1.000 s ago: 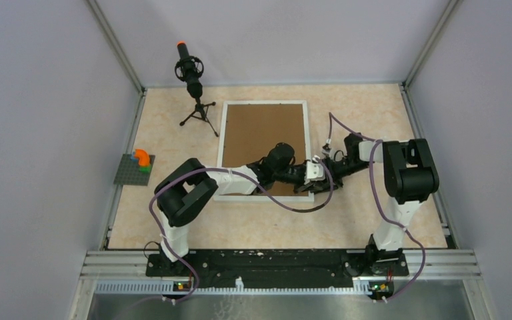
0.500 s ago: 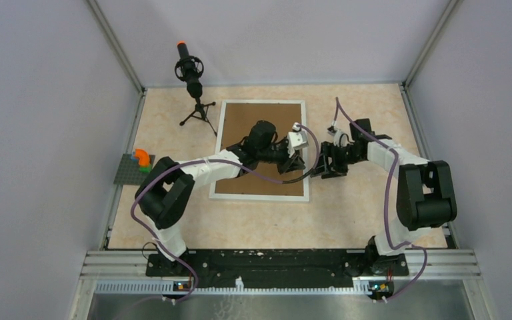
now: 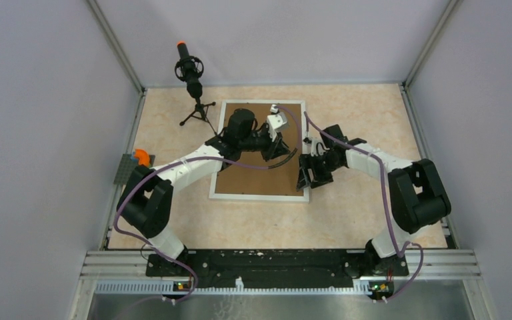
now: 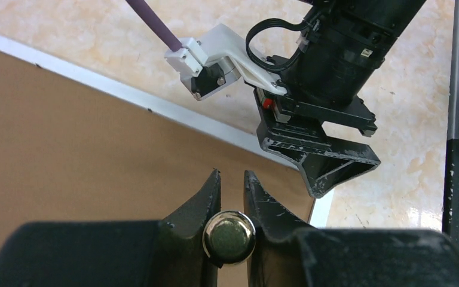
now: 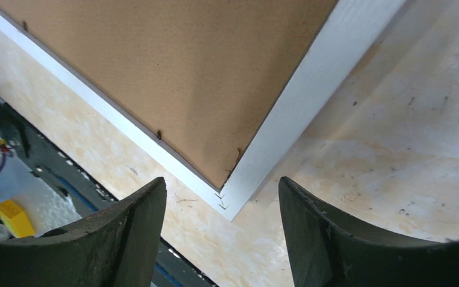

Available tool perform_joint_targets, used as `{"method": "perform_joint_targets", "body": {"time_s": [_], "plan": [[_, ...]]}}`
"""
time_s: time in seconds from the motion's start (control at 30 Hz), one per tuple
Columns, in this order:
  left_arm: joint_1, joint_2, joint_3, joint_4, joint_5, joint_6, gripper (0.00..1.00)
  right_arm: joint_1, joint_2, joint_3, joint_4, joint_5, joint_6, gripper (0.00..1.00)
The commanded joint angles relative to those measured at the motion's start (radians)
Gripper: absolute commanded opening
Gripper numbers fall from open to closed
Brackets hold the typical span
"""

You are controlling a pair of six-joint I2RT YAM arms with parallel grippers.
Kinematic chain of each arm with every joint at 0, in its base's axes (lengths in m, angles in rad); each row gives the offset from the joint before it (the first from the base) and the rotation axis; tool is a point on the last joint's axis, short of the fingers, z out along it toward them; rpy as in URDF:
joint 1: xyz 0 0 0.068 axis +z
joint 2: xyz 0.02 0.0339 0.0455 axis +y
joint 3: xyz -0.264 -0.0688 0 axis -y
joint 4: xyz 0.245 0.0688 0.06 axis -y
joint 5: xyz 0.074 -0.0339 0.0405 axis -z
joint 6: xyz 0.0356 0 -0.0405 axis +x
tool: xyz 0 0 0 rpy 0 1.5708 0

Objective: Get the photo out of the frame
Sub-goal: Release the photo frame item from the photo frame, then adjust the photo frame at the center of the board.

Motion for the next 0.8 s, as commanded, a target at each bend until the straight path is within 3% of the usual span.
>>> {"method": "perform_joint_targets", "body": {"time_s": [0.0,0.13,0.4,0.57,0.77], "plan": [[0.005,-0.063,-0.033,0.016,-0.020,-0.035,0.00,0.019,0.048,0.038,-0.013,0.111,0.028,0.61],[0.008,-0.079,-0.041,0.019,-0.033,-0.039,0.00,0.028,0.097,0.034,-0.011,0.117,0.020,0.50],[0.015,-0.103,-0.055,-0.010,-0.060,-0.024,0.00,-0.009,0.160,0.094,-0.105,0.116,-0.065,0.02],[0.032,-0.110,-0.050,-0.020,-0.079,-0.009,0.00,-0.115,0.169,0.118,-0.224,0.145,-0.290,0.00],[0.050,-0.097,-0.031,-0.035,-0.032,0.007,0.00,-0.297,0.228,0.210,-0.369,0.188,-0.671,0.00]]}}
